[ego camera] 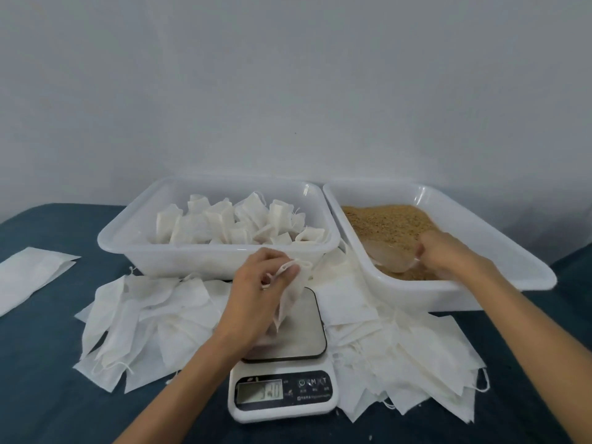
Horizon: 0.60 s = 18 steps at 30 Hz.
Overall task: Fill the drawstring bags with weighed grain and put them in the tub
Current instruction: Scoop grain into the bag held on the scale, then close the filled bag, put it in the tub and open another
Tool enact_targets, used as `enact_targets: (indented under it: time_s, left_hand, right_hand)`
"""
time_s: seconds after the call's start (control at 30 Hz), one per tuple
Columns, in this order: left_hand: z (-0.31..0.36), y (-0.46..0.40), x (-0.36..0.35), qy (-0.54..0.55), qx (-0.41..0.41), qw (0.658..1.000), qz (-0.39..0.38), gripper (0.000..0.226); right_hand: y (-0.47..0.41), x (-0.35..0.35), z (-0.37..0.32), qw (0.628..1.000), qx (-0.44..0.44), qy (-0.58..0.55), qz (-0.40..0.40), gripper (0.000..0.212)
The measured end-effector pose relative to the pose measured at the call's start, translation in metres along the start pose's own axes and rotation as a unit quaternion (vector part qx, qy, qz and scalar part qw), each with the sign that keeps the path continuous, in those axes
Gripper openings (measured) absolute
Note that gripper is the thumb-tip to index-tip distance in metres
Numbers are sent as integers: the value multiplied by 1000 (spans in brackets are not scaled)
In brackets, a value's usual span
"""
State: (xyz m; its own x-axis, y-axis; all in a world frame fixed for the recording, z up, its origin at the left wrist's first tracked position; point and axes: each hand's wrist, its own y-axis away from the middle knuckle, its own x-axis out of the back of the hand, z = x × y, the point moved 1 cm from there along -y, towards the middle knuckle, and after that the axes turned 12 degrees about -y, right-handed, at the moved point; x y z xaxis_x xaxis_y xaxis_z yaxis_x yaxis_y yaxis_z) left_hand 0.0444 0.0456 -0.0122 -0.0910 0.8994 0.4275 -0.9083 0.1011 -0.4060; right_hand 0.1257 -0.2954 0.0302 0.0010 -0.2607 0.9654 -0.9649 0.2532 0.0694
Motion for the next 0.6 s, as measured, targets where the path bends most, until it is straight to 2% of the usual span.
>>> enact_targets:
  time_s: [0.07,0.17,0.27,0.33,0.47,0.6]
  left_hand:
    - [0,-8,9,-10,-3,999,32,21]
    - [3,-32,27,18,23,996,83,19]
    - [8,-64,42,19,37,989,143,18]
    - [9,-84,46,-15,44,987,157,19]
    - [3,-110,37,-111,37,981,154,26]
    - [-7,-120,22,-294,70,951,65,32]
  right_hand:
    - [6,-1,-6,998,-5,58,-4,8]
    - [16,-1,-16,993,31,78,86,10]
    - [35,-1,-39,963,141,-84,213,15]
    - [45,-1,-54,931,196,-191,244,13]
    - [47,-6,-68,870,223,-412,151,13]
    - [49,-10,-64,801,208,-556,70,13]
